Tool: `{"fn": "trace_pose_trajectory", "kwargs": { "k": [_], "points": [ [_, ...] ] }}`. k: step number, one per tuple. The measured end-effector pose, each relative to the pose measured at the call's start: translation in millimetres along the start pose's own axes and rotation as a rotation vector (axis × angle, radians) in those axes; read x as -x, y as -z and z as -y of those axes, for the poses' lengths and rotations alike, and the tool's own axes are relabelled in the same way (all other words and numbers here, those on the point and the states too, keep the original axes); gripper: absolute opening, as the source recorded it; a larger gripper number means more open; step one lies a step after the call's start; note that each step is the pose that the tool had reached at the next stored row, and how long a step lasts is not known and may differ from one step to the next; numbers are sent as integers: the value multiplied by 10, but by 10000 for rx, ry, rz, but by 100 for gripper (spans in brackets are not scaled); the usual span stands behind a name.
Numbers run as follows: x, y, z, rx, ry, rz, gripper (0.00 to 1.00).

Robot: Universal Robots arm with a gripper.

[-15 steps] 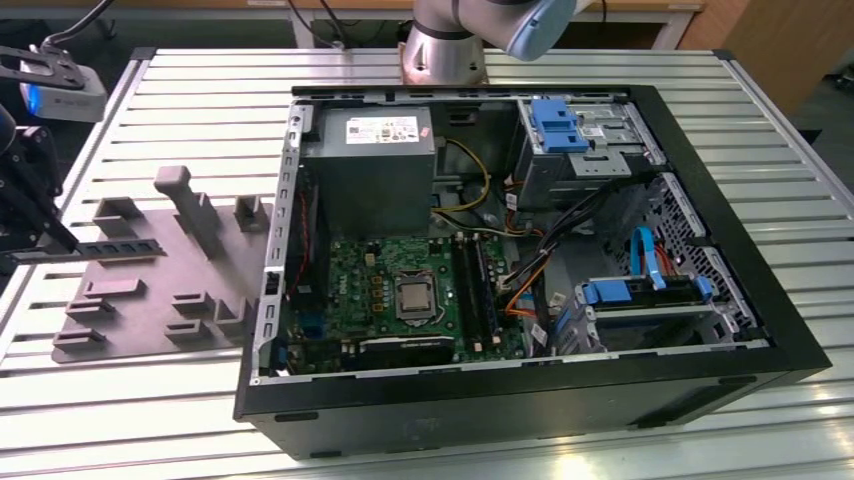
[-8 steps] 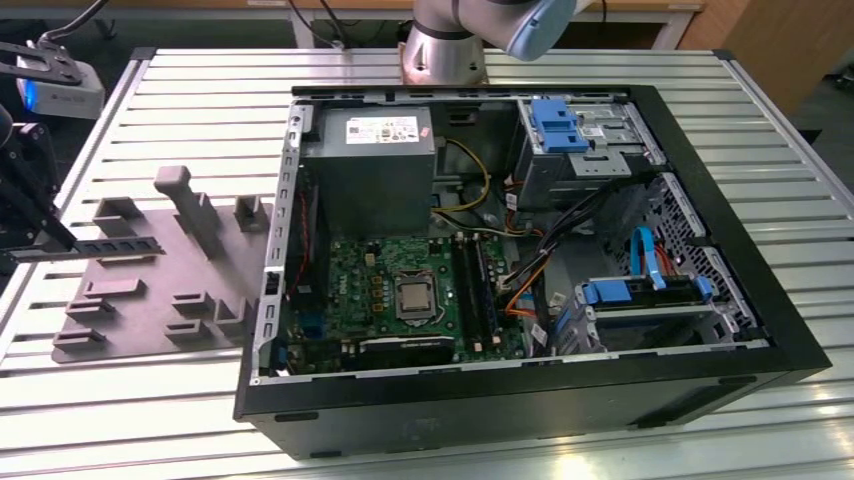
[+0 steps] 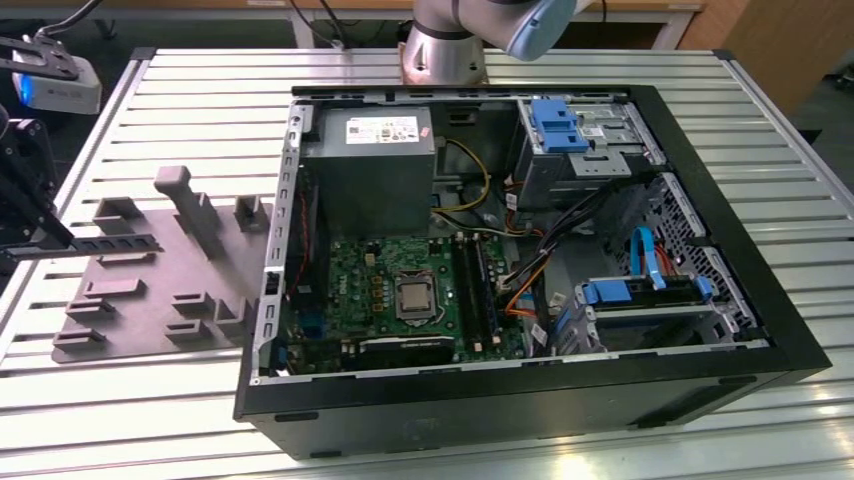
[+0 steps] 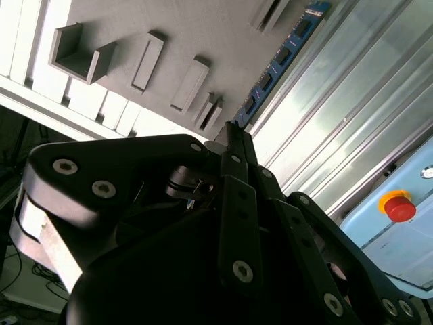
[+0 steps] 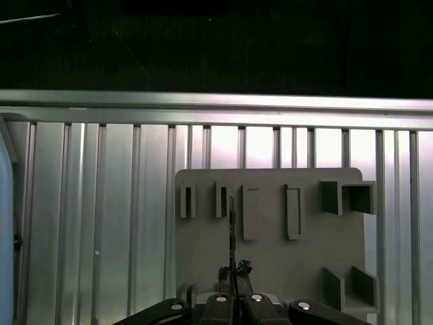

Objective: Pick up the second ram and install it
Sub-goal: 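Pick up the second ram and move it above second insertion slot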

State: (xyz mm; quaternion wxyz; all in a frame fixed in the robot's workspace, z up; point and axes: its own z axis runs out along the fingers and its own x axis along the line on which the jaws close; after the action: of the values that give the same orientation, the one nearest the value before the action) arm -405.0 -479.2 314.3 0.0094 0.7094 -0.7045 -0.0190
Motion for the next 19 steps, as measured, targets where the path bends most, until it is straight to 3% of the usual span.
{"fn": "trace_pose_trajectory", "kwargs": {
  "k": [19],
  "points": [
    [3,89,-4,-3,0,-1,12]
  ]
}}
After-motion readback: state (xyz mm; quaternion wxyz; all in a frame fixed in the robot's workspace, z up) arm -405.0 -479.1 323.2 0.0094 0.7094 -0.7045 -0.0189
